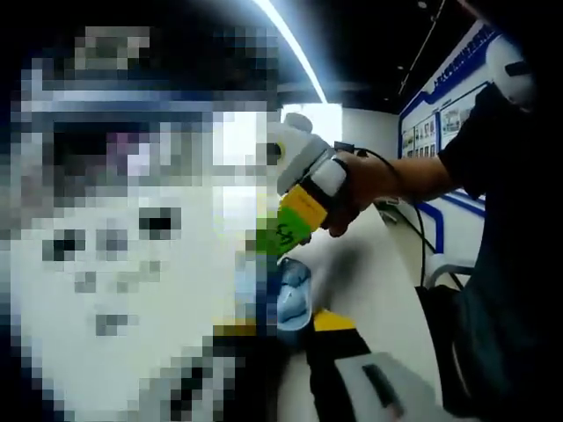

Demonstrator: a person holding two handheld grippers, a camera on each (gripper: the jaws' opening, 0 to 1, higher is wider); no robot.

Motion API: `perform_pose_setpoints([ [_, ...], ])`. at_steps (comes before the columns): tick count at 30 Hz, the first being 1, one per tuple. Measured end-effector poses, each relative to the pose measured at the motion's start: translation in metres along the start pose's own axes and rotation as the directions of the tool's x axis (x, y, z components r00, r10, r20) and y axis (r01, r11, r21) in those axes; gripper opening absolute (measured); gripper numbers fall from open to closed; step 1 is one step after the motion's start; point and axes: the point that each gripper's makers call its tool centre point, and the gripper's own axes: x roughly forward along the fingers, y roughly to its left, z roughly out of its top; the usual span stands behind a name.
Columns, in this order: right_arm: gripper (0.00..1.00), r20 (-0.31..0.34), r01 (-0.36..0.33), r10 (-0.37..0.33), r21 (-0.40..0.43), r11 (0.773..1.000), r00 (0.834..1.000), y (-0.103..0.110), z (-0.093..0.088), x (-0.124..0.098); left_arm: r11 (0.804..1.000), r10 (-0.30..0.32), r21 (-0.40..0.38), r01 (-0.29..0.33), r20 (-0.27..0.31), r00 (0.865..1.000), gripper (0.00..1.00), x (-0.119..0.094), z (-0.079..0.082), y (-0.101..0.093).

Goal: Pick up the earbuds from the table and place the earbuds into the earbud case

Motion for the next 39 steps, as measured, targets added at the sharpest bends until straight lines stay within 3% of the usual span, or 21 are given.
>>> perform_pose_setpoints([
  [4, 0.15, 0.002, -0.002, 0.003, -0.152, 0.988, 1.000, 0.005, -0.001, -0.001, 1.000, -0.004, -0.004, 0.004, -0.001, 1.000, 0.19, 0.000, 0.000, 0.000],
  [9, 0.16, -0.005, -0.005, 0.003, -0.317, 0.948, 1.000, 0.010, -0.002, -0.004, 1.000, -0.004, -0.004, 0.004, -0.001, 1.000, 0.19, 0.000, 0.000, 0.000],
  [11, 0.17, -0.030, 0.005, -0.020, -0.444, 0.896, 0.999, 0.008, -0.007, -0.006, 1.000, -0.006, -0.004, 0.006, -0.001, 1.000, 0.19, 0.000, 0.000, 0.000],
  [13, 0.18, -0.023, 0.001, -0.014, -0.508, 0.861, 1.000, 0.012, -0.008, -0.007, 1.000, -0.006, -0.003, 0.006, -0.001, 1.000, 0.20, 0.000, 0.000, 0.000],
  [14, 0.18, -0.025, 0.001, -0.018, -0.564, 0.825, 1.000, 0.012, -0.009, -0.009, 1.000, -0.007, -0.003, 0.007, -0.001, 1.000, 0.20, 0.000, 0.000, 0.000],
  [19, 0.18, -0.034, -0.002, -0.032, -0.712, 0.702, 0.999, 0.015, -0.013, -0.012, 1.000, -0.011, -0.004, 0.011, -0.002, 1.000, 0.20, 0.001, 0.000, -0.001],
  [25, 0.19, -0.051, 0.001, -0.057, -0.739, 0.674, 0.997, 0.012, -0.017, -0.016, 1.000, -0.012, -0.003, 0.012, -0.003, 1.000, 0.20, 0.001, 0.001, -0.002],
  [28, 0.18, -0.043, 0.004, -0.061, -0.782, 0.623, 0.997, 0.015, -0.016, -0.017, 1.000, -0.012, -0.003, 0.012, -0.003, 1.000, 0.20, 0.001, 0.001, -0.003],
  [29, 0.18, -0.047, 0.002, -0.063, -0.786, 0.618, 0.997, 0.016, -0.017, -0.017, 1.000, -0.012, -0.003, 0.012, -0.003, 1.000, 0.20, 0.001, 0.001, -0.003],
  [35, 0.16, -0.051, -0.005, -0.059, -0.801, 0.599, 0.997, 0.022, -0.021, -0.018, 1.000, -0.010, -0.009, 0.010, -0.004, 1.000, 0.20, 0.001, 0.000, -0.002],
  [39, 0.16, -0.030, 0.016, -0.064, -0.788, 0.615, 0.997, 0.022, -0.019, -0.020, 1.000, -0.007, -0.006, 0.007, -0.004, 1.000, 0.19, 0.001, 0.000, -0.002],
])
